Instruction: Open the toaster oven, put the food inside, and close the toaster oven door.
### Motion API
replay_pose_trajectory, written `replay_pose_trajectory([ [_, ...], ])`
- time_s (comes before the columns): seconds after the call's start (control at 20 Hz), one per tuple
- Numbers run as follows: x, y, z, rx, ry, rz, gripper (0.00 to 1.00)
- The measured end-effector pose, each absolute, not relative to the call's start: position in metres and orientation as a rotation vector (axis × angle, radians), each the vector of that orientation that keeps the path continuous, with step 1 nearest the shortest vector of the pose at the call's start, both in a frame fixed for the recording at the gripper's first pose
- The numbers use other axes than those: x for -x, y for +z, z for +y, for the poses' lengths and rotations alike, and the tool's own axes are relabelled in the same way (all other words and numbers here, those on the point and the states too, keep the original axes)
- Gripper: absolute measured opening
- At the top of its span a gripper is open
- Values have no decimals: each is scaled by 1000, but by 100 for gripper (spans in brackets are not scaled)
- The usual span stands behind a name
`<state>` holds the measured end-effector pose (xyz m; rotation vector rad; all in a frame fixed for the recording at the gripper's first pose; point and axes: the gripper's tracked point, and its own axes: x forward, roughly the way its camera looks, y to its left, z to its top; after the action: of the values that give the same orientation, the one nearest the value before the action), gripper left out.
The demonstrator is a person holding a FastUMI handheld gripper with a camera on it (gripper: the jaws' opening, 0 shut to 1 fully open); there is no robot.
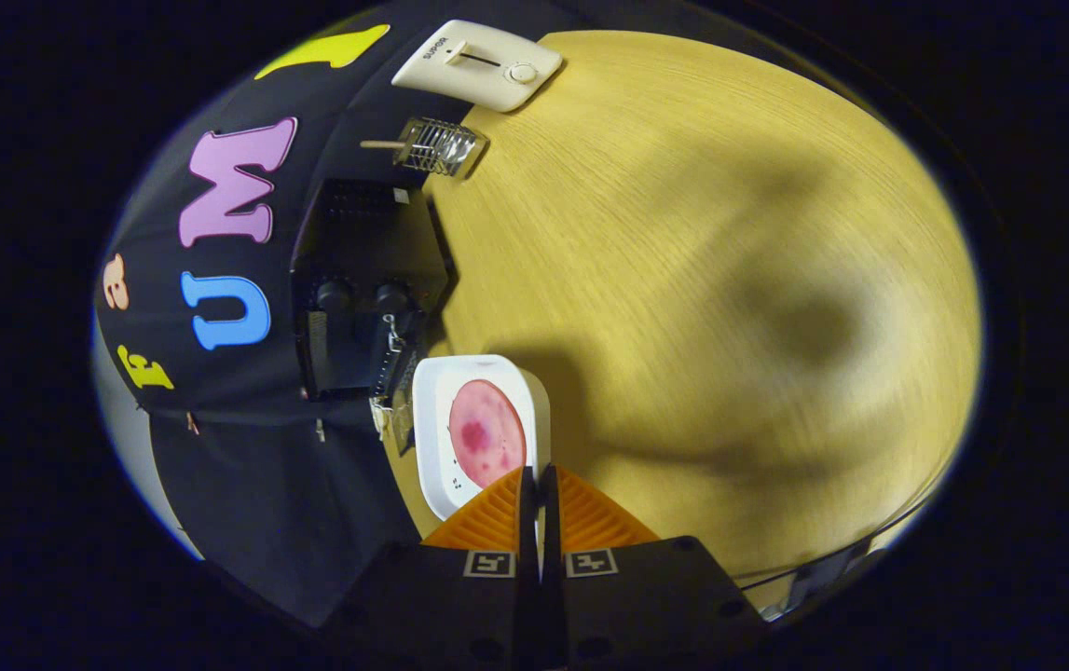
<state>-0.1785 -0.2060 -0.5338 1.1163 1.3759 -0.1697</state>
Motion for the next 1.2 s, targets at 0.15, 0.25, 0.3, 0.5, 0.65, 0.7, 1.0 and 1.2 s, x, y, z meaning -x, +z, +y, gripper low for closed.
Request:
replay_pose_trajectory([
  [0.15,151,-515,-165,-1166,-216,1254,5],
  [0.25,128,-512,-130,-1217,-245,1185,5],
  [0.3,121,-517,-118,-1224,-261,1168,5],
  [0.5,96,-548,-64,-1258,-371,1146,5],
  [0.65,72,-571,-34,-1315,-485,1100,5],
  [0.7,63,-577,-25,-1340,-527,1073,5],
  [1.0,-2,-609,6,-1386,-700,950,5],
  [1.2,-44,-630,13,-1457,-837,833,5],
])
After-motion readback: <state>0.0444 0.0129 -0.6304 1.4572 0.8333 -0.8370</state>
